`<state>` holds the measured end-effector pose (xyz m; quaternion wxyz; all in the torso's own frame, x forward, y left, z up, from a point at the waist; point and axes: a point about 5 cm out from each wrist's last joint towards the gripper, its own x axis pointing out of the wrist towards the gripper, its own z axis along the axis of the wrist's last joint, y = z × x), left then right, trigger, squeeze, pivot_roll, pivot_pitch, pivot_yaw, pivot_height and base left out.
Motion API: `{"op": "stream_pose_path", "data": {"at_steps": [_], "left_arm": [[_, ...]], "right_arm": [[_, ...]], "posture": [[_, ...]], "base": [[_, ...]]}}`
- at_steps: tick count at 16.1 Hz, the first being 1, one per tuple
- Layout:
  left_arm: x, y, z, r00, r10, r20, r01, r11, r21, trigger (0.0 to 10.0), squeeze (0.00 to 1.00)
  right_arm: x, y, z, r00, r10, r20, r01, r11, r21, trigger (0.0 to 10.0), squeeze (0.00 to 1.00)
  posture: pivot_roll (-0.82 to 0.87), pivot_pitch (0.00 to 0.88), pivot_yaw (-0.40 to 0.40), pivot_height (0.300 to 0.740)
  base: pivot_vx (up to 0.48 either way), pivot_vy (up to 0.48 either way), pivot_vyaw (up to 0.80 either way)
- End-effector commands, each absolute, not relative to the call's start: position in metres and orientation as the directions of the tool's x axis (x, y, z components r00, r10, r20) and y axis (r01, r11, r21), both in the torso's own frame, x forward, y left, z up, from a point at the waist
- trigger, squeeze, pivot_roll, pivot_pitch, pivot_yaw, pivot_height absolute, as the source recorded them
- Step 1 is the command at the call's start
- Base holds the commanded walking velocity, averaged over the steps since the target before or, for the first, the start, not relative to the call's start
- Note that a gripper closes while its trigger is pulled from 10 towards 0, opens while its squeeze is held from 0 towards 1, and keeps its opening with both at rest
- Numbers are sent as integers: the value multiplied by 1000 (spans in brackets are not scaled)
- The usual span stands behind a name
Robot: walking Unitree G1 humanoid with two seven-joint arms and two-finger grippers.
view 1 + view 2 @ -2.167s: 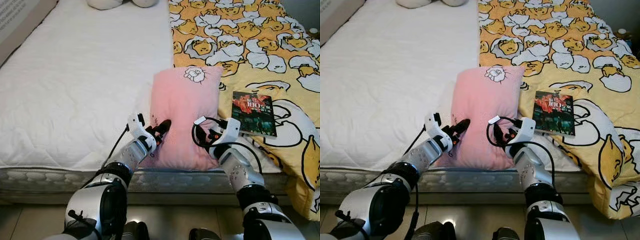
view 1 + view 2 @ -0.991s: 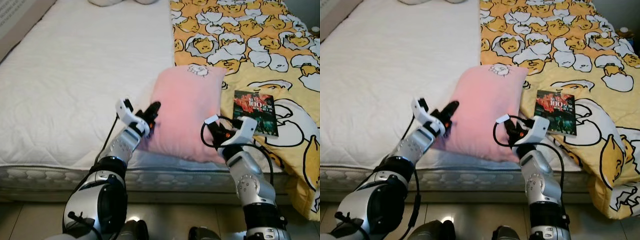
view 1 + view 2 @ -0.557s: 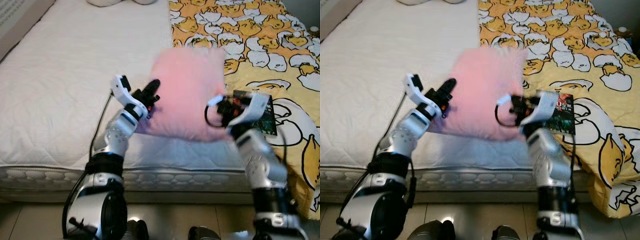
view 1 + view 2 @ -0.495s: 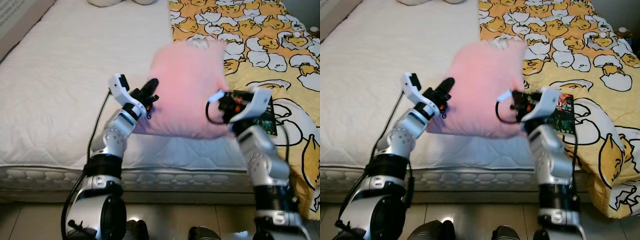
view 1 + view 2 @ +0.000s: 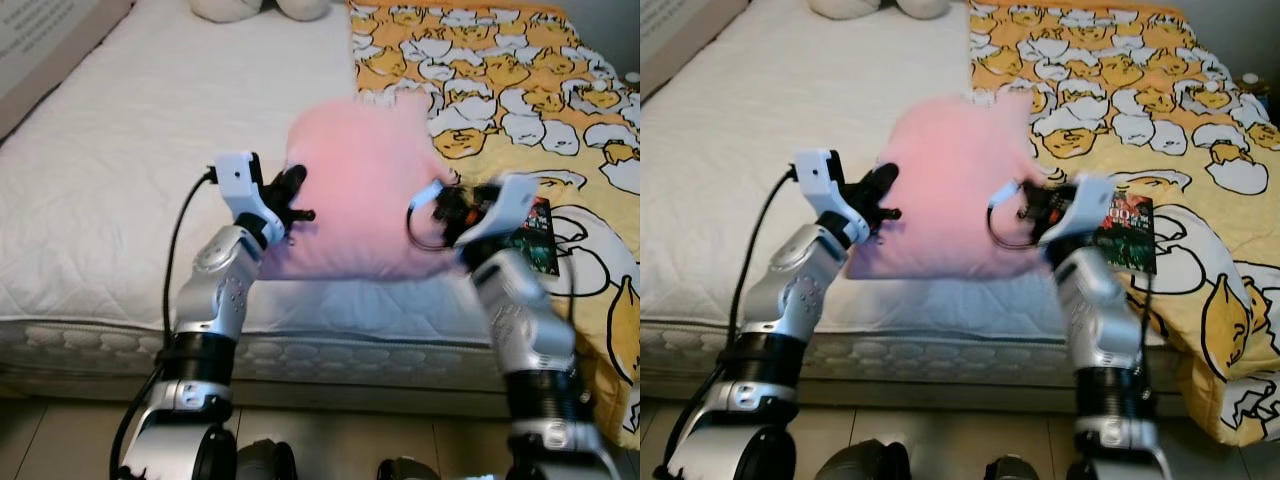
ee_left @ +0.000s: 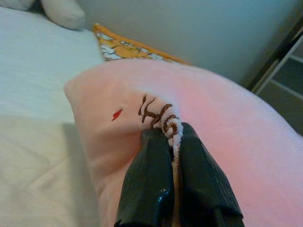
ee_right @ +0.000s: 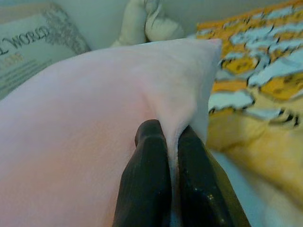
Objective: Clean up the room
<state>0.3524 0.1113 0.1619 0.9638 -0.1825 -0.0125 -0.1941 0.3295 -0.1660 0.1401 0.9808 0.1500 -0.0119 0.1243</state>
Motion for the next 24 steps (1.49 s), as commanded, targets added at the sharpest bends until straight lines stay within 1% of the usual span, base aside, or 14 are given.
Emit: {"op": "stream_pose_path", "data": {"at_steps": [1, 11, 18, 24], "left_arm": [[350, 113, 166, 927, -358, 111, 375, 868, -325, 0, 0], [345, 101, 156, 931, -358, 77, 363, 874, -324, 0, 0], [347, 108, 151, 945, -322, 53, 323, 899, -297, 0, 0], [350, 106, 153, 947, -318, 53, 319, 904, -286, 0, 0]], "right_arm": [[329, -171, 144, 970, 221, 98, -240, 931, 275, 0, 0], [327, -169, 136, 967, 242, 79, -254, 931, 260, 0, 0], [327, -166, 130, 966, 249, 71, -258, 932, 256, 0, 0], [329, -163, 130, 963, 258, 75, -268, 929, 256, 0, 0]], "posture": [[-40, 12, 4, 731], [-43, 0, 1, 731], [-40, 0, 1, 731], [-40, 0, 6, 731]], "base": [[0, 251, 0], [0, 480, 0], [0, 480, 0], [0, 480, 0]]}}
